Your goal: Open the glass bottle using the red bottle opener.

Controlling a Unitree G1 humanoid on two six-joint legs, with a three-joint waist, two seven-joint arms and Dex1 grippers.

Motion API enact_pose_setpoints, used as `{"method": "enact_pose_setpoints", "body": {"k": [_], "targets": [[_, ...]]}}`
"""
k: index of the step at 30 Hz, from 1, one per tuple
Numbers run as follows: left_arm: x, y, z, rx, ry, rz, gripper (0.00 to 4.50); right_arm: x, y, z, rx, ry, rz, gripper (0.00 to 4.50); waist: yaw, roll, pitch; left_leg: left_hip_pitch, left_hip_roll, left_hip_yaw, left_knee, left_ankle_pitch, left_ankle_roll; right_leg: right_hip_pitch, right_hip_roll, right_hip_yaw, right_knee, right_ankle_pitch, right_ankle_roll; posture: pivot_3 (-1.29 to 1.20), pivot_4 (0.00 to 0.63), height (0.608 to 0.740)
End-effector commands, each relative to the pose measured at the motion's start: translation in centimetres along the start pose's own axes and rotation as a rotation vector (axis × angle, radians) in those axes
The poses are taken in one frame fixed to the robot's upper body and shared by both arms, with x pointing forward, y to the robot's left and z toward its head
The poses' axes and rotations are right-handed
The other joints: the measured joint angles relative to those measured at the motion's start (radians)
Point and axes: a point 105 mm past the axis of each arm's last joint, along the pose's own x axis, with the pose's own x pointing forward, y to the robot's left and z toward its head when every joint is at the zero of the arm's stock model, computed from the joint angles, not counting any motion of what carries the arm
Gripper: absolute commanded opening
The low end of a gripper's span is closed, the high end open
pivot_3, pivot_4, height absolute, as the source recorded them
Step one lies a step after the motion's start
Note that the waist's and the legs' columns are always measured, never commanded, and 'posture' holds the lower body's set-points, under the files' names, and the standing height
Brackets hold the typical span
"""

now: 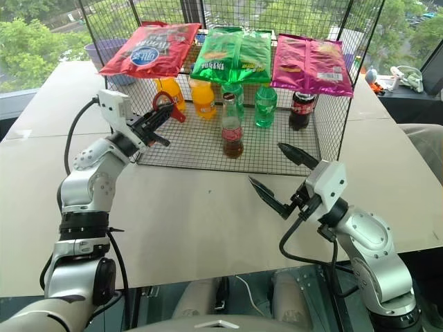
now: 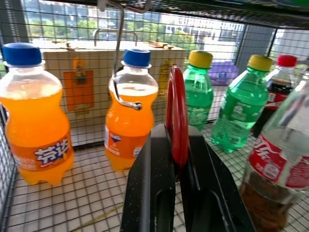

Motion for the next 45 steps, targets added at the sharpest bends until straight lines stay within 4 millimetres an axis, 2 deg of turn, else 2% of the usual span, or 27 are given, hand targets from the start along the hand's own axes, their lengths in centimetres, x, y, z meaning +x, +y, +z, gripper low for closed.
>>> {"method": "enact_pose_setpoints", "body": {"k": [1,3,5,8,11,14,18,22,27,30,31,32,45], "targets": [[-1.1,-1.1,1.9,-0.047,-0.048,-0.092,0.12,0.2,-0.1,0.9,-0.001,-0.015,-0.016,4.5,-0.001,0.0,0.0,0.0,0.0,0.0,0.0,0.0,0.0,0.0,0.0,0.0,0.0,0.0,0.0,0.0,0.15,0.74],[-2.0,-1.5,2.0,-0.173,-0.039,-0.139,0.12,0.3,-0.2,1.1,0.04,-0.024,-0.039,4.5,-0.004,0.0,0.0,0.0,0.0,-0.001,0.0,0.0,0.0,0.0,0.0,0.0,0.0,0.0,0.0,0.0,0.15,0.74],[-3.7,-2.9,2.0,-0.318,-0.011,-0.252,0.12,0.6,0.0,1.1,0.107,-0.002,-0.022,4.5,-0.01,0.0,0.0,0.0,0.001,-0.002,0.0,0.0,0.0,-0.001,0.0,0.0,0.0,0.0,0.0,0.0,0.15,0.74],[-5.1,-4.5,2.3,-0.434,0.024,-0.353,0.12,0.9,0.3,0.9,0.129,0.064,0.001,4.5,-0.017,0.0,0.0,0.0,0.002,-0.004,0.0,0.0,0.0,-0.001,0.0,0.0,0.001,0.0,0.0,0.0,0.15,0.74],[-6.4,-7.4,2.7,-0.605,0.061,-0.508,0.12,2.3,1.0,2.1,0.311,0.04,0.131,4.5,-0.022,-0.001,0.001,0.002,0.001,-0.005,0.001,0.0,0.0,0.001,-0.001,0.0,0.001,-0.002,-0.003,0.0,0.15,0.74],[-7.0,-9.4,2.8,-0.68,0.095,-0.588,0.12,3.4,1.2,2.7,0.472,0.021,0.213,4.5,-0.025,-0.001,0.001,0.002,0.005,-0.004,0.001,0.0,0.0,0.001,-0.001,0.001,0.001,-0.002,-0.003,0.0,0.15,0.74],[-6.9,-11.5,3.0,-0.731,0.106,-0.661,0.12,4.5,2.0,2.4,0.618,0.059,0.322,4.5,-0.02,-0.001,0.001,0.001,0.002,-0.007,0.0,0.0,0.0,0.001,0.0,0.0,0.001,-0.002,-0.004,0.0,0.15,0.74],[-6.2,-12.1,3.4,-0.736,0.089,-0.685,0.12,5.0,2.9,1.7,0.694,0.109,0.401,4.5,-0.022,-0.001,0.001,0.001,0.0,-0.006,0.0,0.0,0.0,0.001,-0.001,0.001,0.001,-0.002,-0.004,0.0,0.15,0.74],[-6.1,-12.7,3.3,-0.72,0.105,-0.716,0.12,5.8,3.4,1.9,0.759,0.124,0.481,4.5,-0.024,-0.001,0.001,0.001,0.0,-0.006,0.0,0.0,0.0,0.001,0.0,0.001,0.001,-0.002,-0.004,0.0,0.15,0.74],[-6.1,-13.1,3.3,-0.708,0.113,-0.739,0.0,6.0,4.0,1.7,0.779,0.141,0.521,3.77,-0.024,-0.001,0.001,0.001,0.0,-0.006,0.0,0.0,0.0,0.0,0.0,0.001,0.001,-0.002,-0.004,0.0,0.15,0.74],[-6.2,-13.2,3.2,-0.701,0.119,-0.749,0.0,6.0,4.1,1.6,0.78,0.147,0.529,3.13,-0.024,-0.001,0.001,0.001,0.0,-0.006,0.0,0.0,0.0,0.0,0.0,0.001,0.001,-0.002,-0.004,0.0,0.15,0.74],[-6.3,-13.4,3.2,-0.695,0.123,-0.754,0.0,6.0,4.2,1.6,0.781,0.151,0.533,2.81,-0.024,-0.001,0.001,0.001,0.0,-0.006,0.0,0.0,0.0,0.0,0.0,0.001,0.001,-0.002,-0.004,0.0,0.15,0.74],[-6.6,-14.0,2.8,-0.64,0.139,-0.809,0.0,5.8,4.5,1.1,0.775,0.212,0.602,2.81,-0.023,-0.001,0.002,0.0,0.0,-0.006,0.0,0.0,0.0,-0.001,0.0,0.001,0.0,-0.002,-0.004,0.0,0.15,0.74]]}}
